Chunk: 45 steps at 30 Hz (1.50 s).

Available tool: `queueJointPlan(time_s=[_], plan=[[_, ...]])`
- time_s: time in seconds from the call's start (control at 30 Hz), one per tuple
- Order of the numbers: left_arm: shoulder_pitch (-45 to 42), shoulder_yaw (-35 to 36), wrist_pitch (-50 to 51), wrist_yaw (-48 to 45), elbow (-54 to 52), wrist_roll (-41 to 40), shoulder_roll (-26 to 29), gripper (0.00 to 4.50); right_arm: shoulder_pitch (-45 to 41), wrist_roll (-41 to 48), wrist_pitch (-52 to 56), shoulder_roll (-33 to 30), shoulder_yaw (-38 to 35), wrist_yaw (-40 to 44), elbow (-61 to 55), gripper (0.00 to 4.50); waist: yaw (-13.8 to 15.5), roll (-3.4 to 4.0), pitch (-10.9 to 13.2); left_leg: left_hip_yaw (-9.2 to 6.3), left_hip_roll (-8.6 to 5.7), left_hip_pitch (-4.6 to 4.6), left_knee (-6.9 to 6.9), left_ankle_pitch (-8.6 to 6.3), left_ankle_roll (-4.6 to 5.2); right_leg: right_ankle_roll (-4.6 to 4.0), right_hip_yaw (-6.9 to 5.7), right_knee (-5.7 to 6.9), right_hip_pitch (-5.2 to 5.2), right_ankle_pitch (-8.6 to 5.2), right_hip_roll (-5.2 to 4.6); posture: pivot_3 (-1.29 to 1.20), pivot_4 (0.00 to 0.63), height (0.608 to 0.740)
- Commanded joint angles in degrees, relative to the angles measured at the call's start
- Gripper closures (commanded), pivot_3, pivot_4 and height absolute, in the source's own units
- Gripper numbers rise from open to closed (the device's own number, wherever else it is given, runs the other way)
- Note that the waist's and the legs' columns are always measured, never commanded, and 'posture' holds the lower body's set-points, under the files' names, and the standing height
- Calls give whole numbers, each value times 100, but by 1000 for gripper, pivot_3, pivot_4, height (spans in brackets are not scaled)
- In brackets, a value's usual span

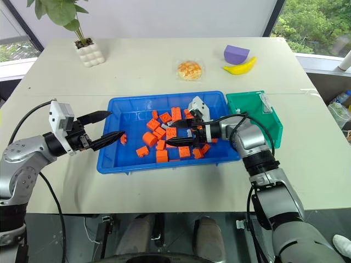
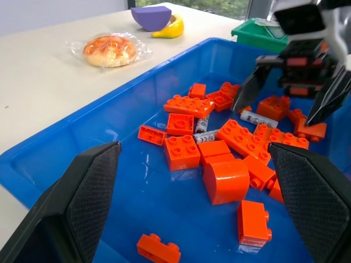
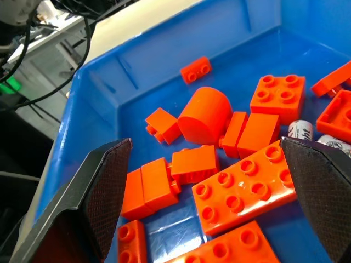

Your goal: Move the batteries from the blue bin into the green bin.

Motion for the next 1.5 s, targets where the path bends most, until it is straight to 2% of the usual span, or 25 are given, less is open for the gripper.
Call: queueJointPlan(time_s=[0.03,0.37,0.53,0.67,0.7,0.73,0.77,0.83,1.1,1.2,1.37,1.5], plan=[[63,167,-70,75,-242,-86,-36,0,-319,-212,-224,125,28,70,320,47,-2,0,0,-1,0,0,0,0,0,0,0,1,0,0,0,0,150,739],[158,169,-105,269,-430,-79,-213,0,-726,-1124,-904,241,279,5,1331,47,-5,0,0,-1,0,0,0,0,-1,0,0,2,0,0,0,0,150,739],[202,156,-161,301,-440,-47,-259,0,-829,-1211,-950,263,223,179,1430,47,-8,0,0,0,-1,0,-1,1,-1,0,0,2,-1,0,0,0,150,739],[224,147,-215,324,-420,-7,-298,0,-820,-1227,-959,251,199,290,1392,1195,-6,0,0,-1,0,0,0,1,-1,0,0,2,-1,0,0,0,150,739],[223,145,-225,330,-412,7,-306,0,-811,-1227,-952,249,193,301,1373,1787,-6,0,0,-1,0,0,0,1,-1,0,0,2,-1,0,0,0,150,739],[221,144,-236,334,-405,17,-310,0,-805,-1222,-940,250,182,305,1353,2074,-7,0,0,-1,0,0,0,1,-1,0,0,1,-1,0,0,0,150,739],[218,146,-250,331,-387,29,-309,0,-801,-1207,-913,253,162,310,1307,2703,-8,0,0,-1,0,0,-1,1,-1,0,0,1,-1,0,0,0,150,739],[209,148,-288,328,-345,41,-300,0,-798,-1195,-865,268,119,309,1221,3463,-7,0,0,-1,0,0,-1,1,-2,0,0,1,0,0,0,0,150,739],[160,127,-355,368,-254,74,-290,0,-779,-1018,-568,313,-27,305,845,3463,-7,0,0,-1,0,0,-1,1,-2,0,0,1,-1,0,0,0,150,739],[162,122,-335,368,-241,65,-280,0,-771,-605,11,417,-138,408,199,3463,-7,0,0,-1,0,0,-2,1,-2,0,0,1,-2,0,0,0,150,739],[125,67,-315,374,-215,67,-306,0,-795,-134,704,839,-192,198,-587,3463,-17,0,0,-1,2,0,-5,1,-2,-1,0,7,-5,0,1,0,150,739],[85,21,-285,391,-243,44,-344,0,-729,-215,621,1289,54,-89,-622,3463,-9,0,0,-1,1,0,-4,1,-2,-1,0,8,-6,1,0,0,150,739]])
